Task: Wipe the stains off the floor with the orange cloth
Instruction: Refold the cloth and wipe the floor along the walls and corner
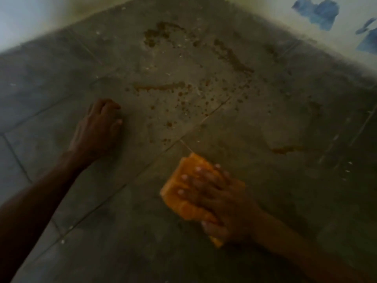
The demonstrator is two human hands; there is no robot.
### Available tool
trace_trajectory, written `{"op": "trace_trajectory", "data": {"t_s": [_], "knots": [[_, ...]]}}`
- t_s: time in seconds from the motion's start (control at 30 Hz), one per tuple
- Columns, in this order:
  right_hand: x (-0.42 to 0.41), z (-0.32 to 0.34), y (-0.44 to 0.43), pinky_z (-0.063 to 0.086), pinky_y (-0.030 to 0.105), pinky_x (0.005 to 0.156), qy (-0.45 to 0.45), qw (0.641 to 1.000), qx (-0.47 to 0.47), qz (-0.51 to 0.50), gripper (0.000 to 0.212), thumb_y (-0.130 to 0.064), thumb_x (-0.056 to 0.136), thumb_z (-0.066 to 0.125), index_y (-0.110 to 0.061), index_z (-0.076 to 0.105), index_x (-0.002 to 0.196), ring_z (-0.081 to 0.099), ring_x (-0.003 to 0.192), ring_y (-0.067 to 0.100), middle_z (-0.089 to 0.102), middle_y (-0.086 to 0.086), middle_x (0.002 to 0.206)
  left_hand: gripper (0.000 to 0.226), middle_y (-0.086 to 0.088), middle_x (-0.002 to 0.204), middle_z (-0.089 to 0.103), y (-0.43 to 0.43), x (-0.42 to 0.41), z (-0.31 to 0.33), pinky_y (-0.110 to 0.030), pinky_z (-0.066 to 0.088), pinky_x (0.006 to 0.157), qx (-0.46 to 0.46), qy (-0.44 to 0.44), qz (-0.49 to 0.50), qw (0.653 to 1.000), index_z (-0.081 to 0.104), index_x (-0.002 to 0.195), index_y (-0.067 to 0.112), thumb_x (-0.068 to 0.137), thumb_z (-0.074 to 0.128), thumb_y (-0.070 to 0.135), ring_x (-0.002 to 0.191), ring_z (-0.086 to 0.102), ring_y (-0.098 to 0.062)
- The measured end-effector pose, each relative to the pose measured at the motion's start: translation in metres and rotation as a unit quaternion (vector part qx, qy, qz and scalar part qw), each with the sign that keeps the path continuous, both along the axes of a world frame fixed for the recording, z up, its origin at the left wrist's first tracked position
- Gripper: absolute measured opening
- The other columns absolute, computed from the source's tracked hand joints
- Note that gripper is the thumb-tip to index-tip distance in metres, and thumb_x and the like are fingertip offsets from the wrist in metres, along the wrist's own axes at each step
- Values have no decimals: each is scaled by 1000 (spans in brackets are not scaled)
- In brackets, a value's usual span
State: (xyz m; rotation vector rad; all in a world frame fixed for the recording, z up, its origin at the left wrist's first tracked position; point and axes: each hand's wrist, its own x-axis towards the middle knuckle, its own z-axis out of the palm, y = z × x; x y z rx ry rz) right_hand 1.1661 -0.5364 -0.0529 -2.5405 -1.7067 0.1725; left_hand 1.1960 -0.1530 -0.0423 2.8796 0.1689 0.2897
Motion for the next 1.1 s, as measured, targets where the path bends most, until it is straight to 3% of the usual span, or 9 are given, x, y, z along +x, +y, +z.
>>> {"op": "trace_trajectory", "data": {"t_s": [0.23, 0.33, 0.47, 0.53, 0.63, 0.77, 0.83, 0.97, 1.1], "knots": [[167, 2, 134, 6, 63, 119, -19, 949, 26, -314, 75, -58, 88, 6, -29, 9, 158, 3, 153, 35, 7, 4, 167, 41, -5, 145, 38, 8, -16, -17, -48, 37, 107, -36, 2, 78, 996, 39, 139, 23, 101, 40, 38, 131, 40, -27], [136, 2, 184, 9, 66, 117, -16, 965, 7, -263, 77, -54, 87, 8, -23, 11, 158, 6, 152, 37, 9, 10, 166, 44, -6, 147, 38, 11, -15, -16, -45, 34, 109, -63, -9, 112, 992, 38, 142, 20, 101, 41, 37, 132, 40, -27], [33, 4, 126, 12, 65, 116, -24, 999, -13, 23, 77, -53, 91, 37, -23, 15, 159, 5, 153, 35, 9, 8, 167, 47, -7, 148, 38, 11, -14, -14, -45, 30, 114, -64, 10, 113, 992, 37, 144, 20, 100, 41, 36, 135, 38, -29], [69, 6, 103, 10, 67, 117, -50, 986, -46, 150, 79, -59, 88, 39, -29, 17, 158, 7, 153, 32, 11, 4, 167, 47, -7, 149, 38, 12, -15, -14, -43, 28, 116, -57, 11, 117, 991, 36, 145, 19, 101, 40, 36, 136, 37, -29], [176, 3, 136, 9, 70, 115, -120, 989, -74, 38, 77, -58, 88, 34, -31, 13, 158, 6, 153, 33, 10, 4, 167, 47, -5, 150, 37, 9, -15, -14, -40, 24, 118, -63, 15, 117, 991, 35, 146, 20, 102, 39, 35, 138, 35, -26], [194, 16, 219, 16, 66, 115, -58, 973, -29, -222, 73, -52, 89, 21, -27, 18, 158, 13, 151, 37, 17, 6, 166, 48, -6, 151, 36, 9, -15, -6, -40, 22, 120, -69, 37, 114, 990, 34, 147, 19, 101, 40, 33, 139, 34, -26], [141, 9, 222, 12, 67, 116, -51, 978, -11, -203, 73, -47, 89, 26, -23, 19, 158, 12, 151, 40, 16, 10, 165, 47, -8, 150, 37, 7, -14, -1, -41, 22, 119, -72, 45, 112, 990, 36, 146, 17, 101, 40, 31, 139, 33, -26], [77, 9, 122, 13, 60, 119, -61, 998, -8, 17, 79, -50, 85, 44, -27, 22, 157, 12, 153, 33, 16, 4, 166, 47, -8, 149, 37, 6, -14, 0, -43, 22, 118, -68, 56, 122, 989, 37, 145, 16, 100, 42, 30, 138, 33, -29], [135, 2, 46, 23, 66, 114, -57, 977, -39, -199, 80, -46, 86, 39, -32, 9, 158, 10, 153, 34, 17, 5, 166, 48, -6, 151, 33, 8, -13, -4, -45, 22, 119, -60, 79, 123, 987, 33, 146, 19, 101, 39, 33, 139, 34, -33]]}}
